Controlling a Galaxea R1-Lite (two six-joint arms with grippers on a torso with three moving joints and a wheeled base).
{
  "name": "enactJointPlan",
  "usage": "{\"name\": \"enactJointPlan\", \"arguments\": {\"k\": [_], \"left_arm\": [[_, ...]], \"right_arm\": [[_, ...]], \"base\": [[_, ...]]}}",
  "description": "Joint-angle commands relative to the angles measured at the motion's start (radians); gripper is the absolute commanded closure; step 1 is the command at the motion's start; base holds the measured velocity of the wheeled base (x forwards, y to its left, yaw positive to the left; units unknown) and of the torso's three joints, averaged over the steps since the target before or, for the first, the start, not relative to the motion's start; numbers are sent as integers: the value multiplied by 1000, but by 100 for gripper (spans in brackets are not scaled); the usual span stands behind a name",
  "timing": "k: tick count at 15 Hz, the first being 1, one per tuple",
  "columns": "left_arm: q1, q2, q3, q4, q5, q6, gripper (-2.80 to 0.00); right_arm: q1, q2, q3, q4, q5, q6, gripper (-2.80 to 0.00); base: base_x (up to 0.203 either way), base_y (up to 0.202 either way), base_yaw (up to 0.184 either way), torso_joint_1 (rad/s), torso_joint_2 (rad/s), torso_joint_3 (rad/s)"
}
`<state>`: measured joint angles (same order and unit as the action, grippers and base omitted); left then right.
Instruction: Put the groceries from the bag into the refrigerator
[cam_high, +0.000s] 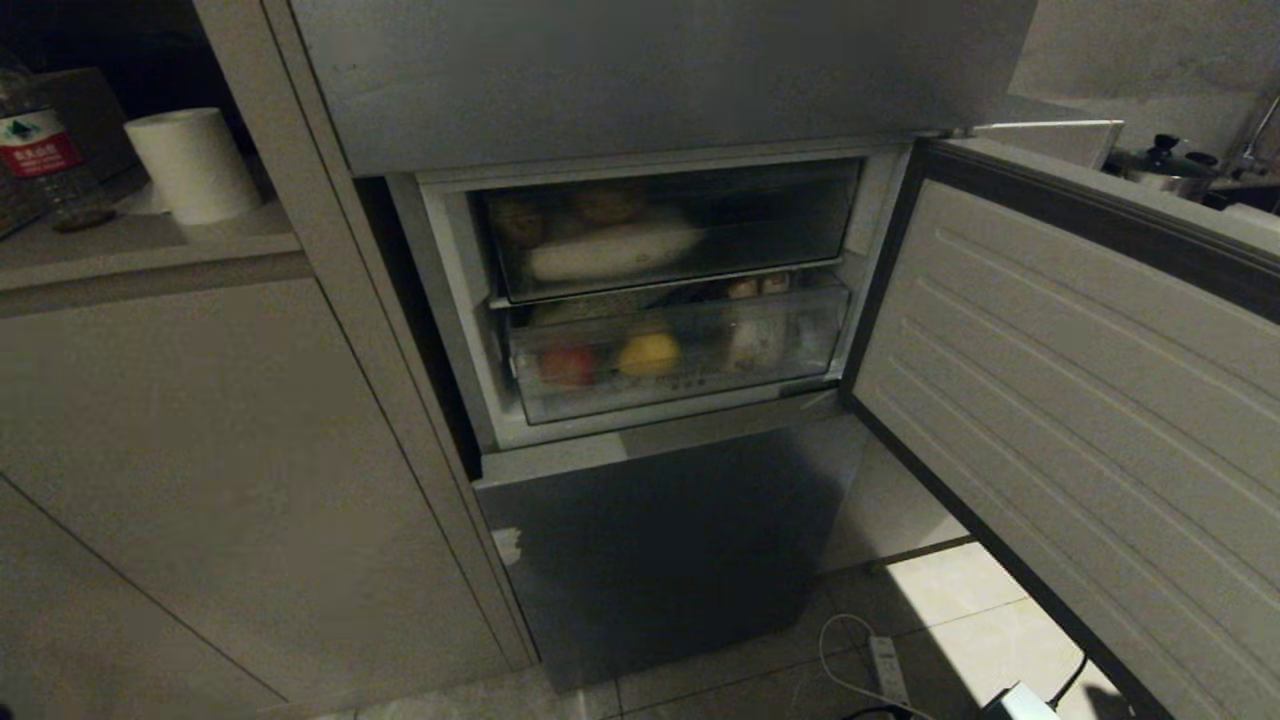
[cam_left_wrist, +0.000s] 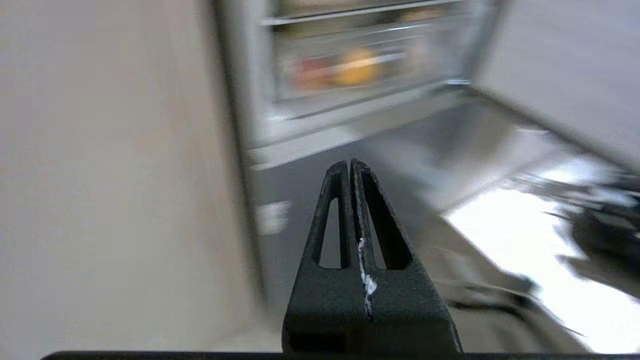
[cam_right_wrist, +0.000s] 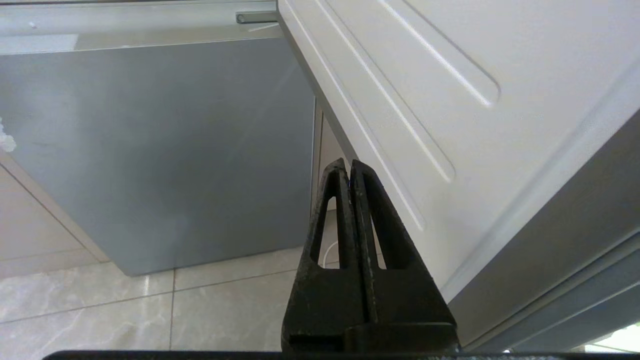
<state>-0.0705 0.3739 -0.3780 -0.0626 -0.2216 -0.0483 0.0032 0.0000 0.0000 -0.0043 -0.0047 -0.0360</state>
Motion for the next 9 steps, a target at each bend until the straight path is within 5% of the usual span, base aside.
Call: {"name": "enactJointPlan", "arguments": {"k": [1,9], "left_arm": [[-74,406,-65,-100,-52,-34,0],[-190,1378,-142,-876,-162,-126,0]], "right_arm": [[0,2,2,0,0,-1,0],[0,2,2,1,0,1,0]], "base": [[0,0,0,0,0,0],[0,0,0,0,0,0]]}}
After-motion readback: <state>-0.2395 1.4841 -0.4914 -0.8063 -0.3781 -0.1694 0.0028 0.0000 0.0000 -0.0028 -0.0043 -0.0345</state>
